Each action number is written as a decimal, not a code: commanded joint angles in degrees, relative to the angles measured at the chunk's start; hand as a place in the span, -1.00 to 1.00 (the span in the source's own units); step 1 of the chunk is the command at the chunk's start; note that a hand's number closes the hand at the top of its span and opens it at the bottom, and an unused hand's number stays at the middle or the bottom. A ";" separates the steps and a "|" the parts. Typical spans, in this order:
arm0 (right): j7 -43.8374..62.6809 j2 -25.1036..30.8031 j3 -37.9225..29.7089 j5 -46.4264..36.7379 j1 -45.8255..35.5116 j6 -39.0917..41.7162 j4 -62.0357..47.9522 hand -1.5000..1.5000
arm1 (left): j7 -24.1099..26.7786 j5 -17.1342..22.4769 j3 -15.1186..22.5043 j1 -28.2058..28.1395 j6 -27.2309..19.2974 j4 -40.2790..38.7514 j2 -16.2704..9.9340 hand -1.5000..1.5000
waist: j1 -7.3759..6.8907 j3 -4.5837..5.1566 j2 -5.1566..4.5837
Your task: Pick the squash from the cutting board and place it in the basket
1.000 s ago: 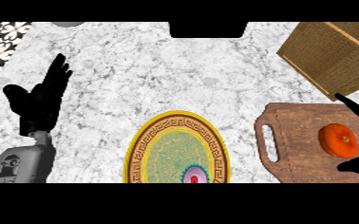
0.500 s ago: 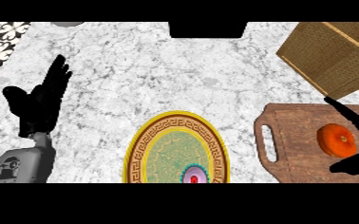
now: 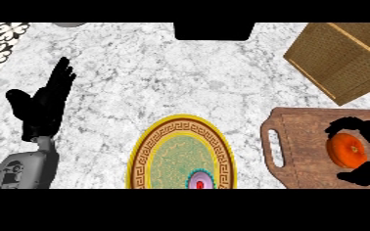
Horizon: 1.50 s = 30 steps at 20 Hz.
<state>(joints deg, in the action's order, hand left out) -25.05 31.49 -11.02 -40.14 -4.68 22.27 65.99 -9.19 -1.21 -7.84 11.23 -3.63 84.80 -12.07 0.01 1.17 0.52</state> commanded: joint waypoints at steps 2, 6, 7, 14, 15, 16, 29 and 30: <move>-2.50 -3.42 2.68 -1.52 0.72 -1.69 -3.32 1.00 | -0.85 -0.07 -0.40 1.72 -0.38 -0.66 0.03 0.00 | -0.05 -1.19 -0.59; -2.93 -3.29 0.66 1.04 4.25 0.11 0.36 1.00 | 0.49 0.31 -0.57 -1.28 0.76 1.19 -0.42 0.00 | 0.20 -1.15 -0.42; -1.78 -4.21 1.55 0.39 3.38 0.26 -0.37 1.00 | 0.67 -1.36 1.20 -1.82 -1.12 0.56 1.85 0.00 | 0.10 -1.15 -0.48; 22.70 -24.61 -0.85 -0.59 -7.46 -11.35 -1.47 1.00 | -0.61 -0.76 1.84 1.48 0.47 0.09 1.09 0.00 | -3.93 -1.18 -1.60; 24.98 -25.97 -1.81 -0.87 -8.99 -12.95 -1.40 1.00 | -0.64 -0.50 1.97 1.89 1.13 0.84 0.68 0.00 | -4.59 -1.27 -1.43; 24.98 -29.32 -2.28 0.08 -8.82 -15.16 -0.54 1.00 | 0.06 -0.34 1.35 1.51 0.73 -0.02 0.86 0.00 | -3.94 -1.30 -1.38; 42.13 -31.43 15.52 9.22 -29.13 -58.94 0.40 1.00 | 0.14 -2.14 2.75 3.24 -0.86 -2.70 2.60 0.00 | -3.09 -1.13 -0.75; 46.31 -31.44 15.88 6.72 -33.31 -59.80 -0.56 1.00 | -0.80 -1.47 1.74 3.56 -0.05 -1.83 1.12 0.00 | -2.67 -1.11 -0.63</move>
<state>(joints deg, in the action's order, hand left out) 12.76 0.83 -1.48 -31.01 -30.58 -26.63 67.19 -9.78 -2.41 -5.67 14.25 -3.20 83.44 -10.76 -3.77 0.10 -0.17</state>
